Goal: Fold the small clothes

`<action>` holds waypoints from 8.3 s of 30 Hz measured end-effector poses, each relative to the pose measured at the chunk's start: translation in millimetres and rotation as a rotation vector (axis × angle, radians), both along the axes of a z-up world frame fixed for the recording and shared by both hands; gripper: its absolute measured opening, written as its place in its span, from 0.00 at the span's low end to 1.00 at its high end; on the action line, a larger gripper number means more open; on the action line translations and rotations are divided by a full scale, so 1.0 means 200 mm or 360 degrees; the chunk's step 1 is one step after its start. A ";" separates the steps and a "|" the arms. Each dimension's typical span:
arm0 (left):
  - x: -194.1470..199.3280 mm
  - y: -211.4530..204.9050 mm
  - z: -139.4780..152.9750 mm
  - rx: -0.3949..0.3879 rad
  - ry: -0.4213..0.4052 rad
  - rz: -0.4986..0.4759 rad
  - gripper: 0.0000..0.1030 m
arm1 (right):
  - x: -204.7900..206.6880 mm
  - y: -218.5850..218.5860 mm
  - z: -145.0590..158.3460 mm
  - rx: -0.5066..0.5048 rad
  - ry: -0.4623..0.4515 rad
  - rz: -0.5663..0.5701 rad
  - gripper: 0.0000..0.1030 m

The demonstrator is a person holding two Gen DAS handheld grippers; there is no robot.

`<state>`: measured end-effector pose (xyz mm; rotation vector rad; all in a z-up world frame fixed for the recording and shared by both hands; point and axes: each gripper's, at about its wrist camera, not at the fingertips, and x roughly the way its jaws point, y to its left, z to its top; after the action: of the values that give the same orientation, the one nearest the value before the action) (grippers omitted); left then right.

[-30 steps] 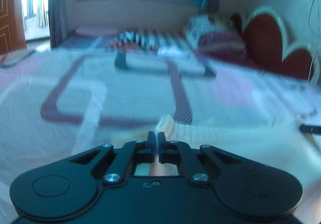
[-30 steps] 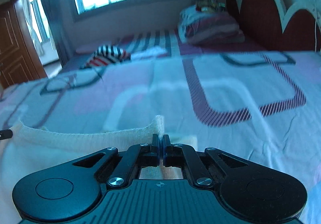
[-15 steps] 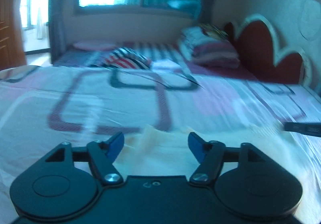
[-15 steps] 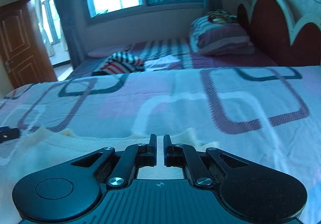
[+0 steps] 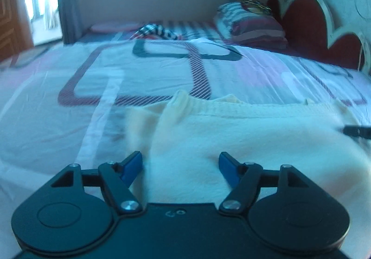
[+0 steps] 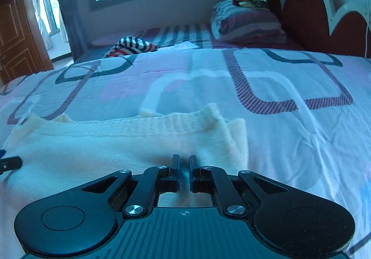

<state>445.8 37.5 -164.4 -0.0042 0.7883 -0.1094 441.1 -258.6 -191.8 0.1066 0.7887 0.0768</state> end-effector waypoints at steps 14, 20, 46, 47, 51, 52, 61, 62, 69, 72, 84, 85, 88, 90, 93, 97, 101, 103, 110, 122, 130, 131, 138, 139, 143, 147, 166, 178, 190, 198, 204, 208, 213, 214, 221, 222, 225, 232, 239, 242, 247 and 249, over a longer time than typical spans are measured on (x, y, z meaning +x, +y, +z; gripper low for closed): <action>-0.17 -0.21 0.07 -0.0067 0.0060 -0.0102 0.73 | -0.25 0.32 0.13 0.0086 -0.0041 0.0231 0.05; -0.21 -0.19 0.01 -0.0032 0.0078 -0.0096 0.75 | -0.28 0.22 0.03 0.0027 0.0023 0.0119 0.05; -0.61 -0.13 -0.01 0.0001 0.0127 -0.0121 0.76 | -0.79 0.28 0.03 -0.0073 0.0057 0.0089 0.34; -0.62 -0.13 -0.01 0.0001 0.0131 -0.0116 0.76 | -0.81 0.26 0.04 -0.0085 0.0059 0.0066 0.34; -0.63 -0.12 -0.01 0.0000 0.0144 -0.0110 0.76 | -0.85 0.20 0.03 -0.0114 0.0075 -0.0011 0.34; -0.63 -0.12 -0.01 0.0002 0.0145 -0.0111 0.76 | -0.85 0.20 0.03 -0.0122 0.0070 -0.0012 0.34; -0.63 -0.17 -0.02 0.0081 0.0141 -0.0124 0.79 | -0.84 0.20 0.02 -0.0103 0.0113 -0.0062 0.38; -0.63 -0.17 -0.02 0.0085 0.0143 -0.0123 0.80 | -0.83 0.20 0.02 -0.0091 0.0122 -0.0073 0.38; -0.61 -0.19 -0.02 0.0100 0.0172 -0.0109 0.83 | -0.82 0.20 0.02 -0.0103 0.0129 -0.0061 0.38; -0.61 -0.19 -0.02 0.0101 0.0187 -0.0094 0.84 | -0.82 0.19 0.02 -0.0102 0.0128 -0.0012 0.39; -0.77 -0.05 0.08 -0.0261 0.0333 0.0226 0.86 | -0.82 0.20 0.14 0.0017 0.0055 0.0299 0.40; -0.80 -0.03 0.07 -0.0332 0.0348 0.0265 0.86 | -0.82 0.22 0.15 0.0039 0.0041 0.0325 0.41; -0.86 0.05 0.03 -0.0544 0.0391 0.0349 0.84 | -0.79 0.29 0.18 0.0086 0.0016 0.0407 0.41; -0.88 0.07 0.02 -0.0632 0.0367 0.0368 0.83 | -0.78 0.33 0.19 0.0100 0.0011 0.0443 0.41; -0.84 0.09 -0.01 -0.0795 0.0353 0.0378 0.84 | -0.75 0.38 0.18 0.0127 0.0015 0.0465 0.41; -0.74 0.14 -0.06 -0.1010 0.0244 0.0447 0.88 | -0.70 0.45 0.16 0.0127 0.0023 0.0434 0.41; -0.62 0.16 -0.10 -0.1109 0.0151 0.0441 0.87 | -0.63 0.50 0.15 0.0088 0.0025 0.0360 0.41; -0.57 0.17 -0.12 -0.1168 0.0112 0.0449 0.80 | -0.58 0.52 0.15 0.0063 0.0012 0.0324 0.41; -0.50 0.22 -0.21 -0.1215 0.0057 0.0452 0.26 | -0.42 0.59 0.11 -0.0060 -0.0023 0.0202 0.41; -0.51 0.08 0.04 -0.0868 -0.0096 0.0309 0.07 | -0.40 0.67 -0.06 -0.0277 -0.0049 0.0282 0.44; -0.43 -0.48 0.31 -0.0474 -0.0225 -0.0186 0.07 | -0.45 0.38 0.08 0.0045 -0.0079 0.0210 0.45; -0.42 -0.56 0.31 -0.0450 -0.0210 -0.0242 0.07 | -0.46 0.32 0.10 0.0064 -0.0088 0.0184 0.45; -0.46 -0.93 0.12 -0.0337 -0.0013 -0.0537 0.07 | -0.59 -0.12 0.16 0.0105 -0.0062 -0.0023 0.45; -0.48 -0.96 0.09 -0.0311 0.0015 -0.0565 0.07 | -0.61 -0.17 0.16 0.0101 -0.0055 -0.0042 0.45; -0.56 -0.99 0.00 -0.0199 0.0047 -0.0601 0.18 | -0.64 -0.30 0.16 0.0163 -0.0045 -0.0112 0.45; -0.66 -0.95 0.03 -0.0117 0.0060 -0.0657 0.55 | -0.61 -0.32 0.20 0.0365 -0.0052 -0.0041 0.45; -0.50 -0.35 0.21 -0.0270 -0.0085 -0.0011 0.72 | -0.23 -0.20 0.06 0.0821 0.0139 0.0040 0.48; -0.28 -0.39 0.14 -0.0378 -0.0034 0.0003 0.72 | -0.26 -0.24 0.10 0.0724 0.0093 0.0009 0.59; -0.22 -0.40 0.11 -0.0374 0.0005 -0.0001 0.72 | -0.20 -0.24 -0.01 0.1068 0.0180 0.0076 0.15; -0.20 -0.50 0.15 -0.0366 -0.0021 -0.0120 0.72 | -0.33 -0.26 0.19 0.0831 -0.0029 0.0040 0.12; -0.25 -0.64 0.09 -0.0372 0.0060 -0.0271 0.73 | -0.48 -0.39 0.19 0.0727 0.0009 -0.0039 0.12; -0.26 -0.70 0.01 -0.0336 0.0183 -0.0335 0.73 | -0.47 -0.44 0.09 0.0788 0.0137 -0.0109 0.13; -0.27 -0.65 -0.04 -0.0397 0.0278 -0.0314 0.75 | -0.52 -0.46 0.13 0.0805 0.0148 -0.0059 0.23; -0.27 -0.65 -0.05 -0.0404 0.0285 -0.0313 0.75 | -0.54 -0.47 0.13 0.0797 0.0162 -0.0061 0.24; -0.36 -0.66 -0.05 -0.0353 0.0268 -0.0358 0.74 | -0.74 -0.47 0.10 0.0778 0.0261 -0.0069 0.29; -0.37 -0.66 -0.05 -0.0344 0.0268 -0.0367 0.74 | -0.77 -0.47 0.10 0.0778 0.0278 -0.0064 0.29; -0.39 -0.66 -0.05 -0.0345 0.0273 -0.0373 0.74 | -0.83 -0.45 0.09 0.0778 0.0291 -0.0053 0.29; -0.45 -0.66 -0.04 -0.0408 0.0300 -0.0400 0.48 | -0.86 -0.42 0.13 0.0711 0.0265 -0.0028 0.07; -0.51 -0.69 -0.04 -0.0362 0.0308 -0.0429 0.48 | -0.90 -0.42 0.09 0.0553 0.0304 -0.0012 0.05; -0.50 -0.68 0.00 -0.0346 0.0318 -0.0418 0.78 | -0.91 -0.40 0.13 0.0478 0.0277 0.0010 0.07; -0.44 -0.59 0.09 -0.0424 0.0215 -0.0288 0.79 | -0.89 -0.45 0.25 0.0532 0.0084 -0.0027 0.32; -0.38 -0.58 0.13 -0.0476 0.0199 -0.0247 0.79 | -0.83 -0.45 0.29 0.0498 0.0020 -0.0038 0.32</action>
<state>369.6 -78.8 -138.9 -0.2353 0.8908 -0.3765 274.2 -349.3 -133.1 0.4135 0.7834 0.1768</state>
